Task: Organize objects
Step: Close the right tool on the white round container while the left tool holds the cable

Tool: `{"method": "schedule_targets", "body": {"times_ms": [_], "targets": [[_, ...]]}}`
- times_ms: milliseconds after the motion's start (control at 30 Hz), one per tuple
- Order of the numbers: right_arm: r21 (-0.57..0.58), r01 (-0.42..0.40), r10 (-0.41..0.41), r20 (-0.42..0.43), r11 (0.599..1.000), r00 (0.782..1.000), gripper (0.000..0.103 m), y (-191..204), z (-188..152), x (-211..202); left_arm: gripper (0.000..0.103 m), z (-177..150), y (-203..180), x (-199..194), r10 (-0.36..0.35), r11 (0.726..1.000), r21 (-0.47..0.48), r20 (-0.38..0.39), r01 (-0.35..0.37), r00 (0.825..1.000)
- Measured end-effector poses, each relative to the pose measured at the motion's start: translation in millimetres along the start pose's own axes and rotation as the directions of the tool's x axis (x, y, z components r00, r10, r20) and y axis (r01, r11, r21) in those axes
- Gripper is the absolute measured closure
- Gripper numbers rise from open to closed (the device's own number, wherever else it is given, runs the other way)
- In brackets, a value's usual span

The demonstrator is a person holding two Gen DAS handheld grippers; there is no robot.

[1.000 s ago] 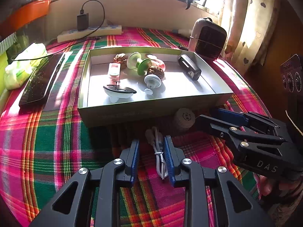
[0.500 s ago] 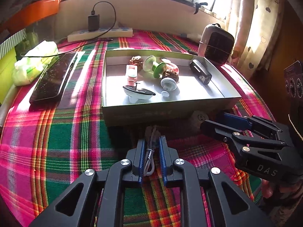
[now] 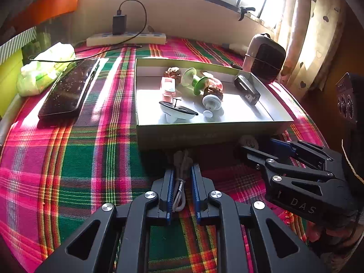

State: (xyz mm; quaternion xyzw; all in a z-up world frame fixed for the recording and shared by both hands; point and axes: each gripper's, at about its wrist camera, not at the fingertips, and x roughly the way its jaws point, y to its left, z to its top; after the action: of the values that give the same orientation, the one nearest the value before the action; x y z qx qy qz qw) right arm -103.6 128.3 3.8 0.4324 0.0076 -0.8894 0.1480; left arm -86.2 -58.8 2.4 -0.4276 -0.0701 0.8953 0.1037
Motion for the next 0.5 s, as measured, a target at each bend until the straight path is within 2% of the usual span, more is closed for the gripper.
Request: {"method": "schedule_targets", "body": {"times_ms": [367, 500], "targets": [[-0.009, 0.035, -0.035, 0.004, 0.999, 0.999, 0.057, 1.0, -0.6, 0.3, 0.09, -0.4, 1.2, 0.5, -0.012, 1.0, -0.001, 0.003, 0.012, 1.0], [-0.005, 0.043, -0.043, 0.004, 0.999, 0.999, 0.066, -0.4, -0.2, 0.0, 0.09, -0.4, 1.3, 0.5, -0.011, 1.0, 0.0, 0.003, 0.011, 1.0]]}}
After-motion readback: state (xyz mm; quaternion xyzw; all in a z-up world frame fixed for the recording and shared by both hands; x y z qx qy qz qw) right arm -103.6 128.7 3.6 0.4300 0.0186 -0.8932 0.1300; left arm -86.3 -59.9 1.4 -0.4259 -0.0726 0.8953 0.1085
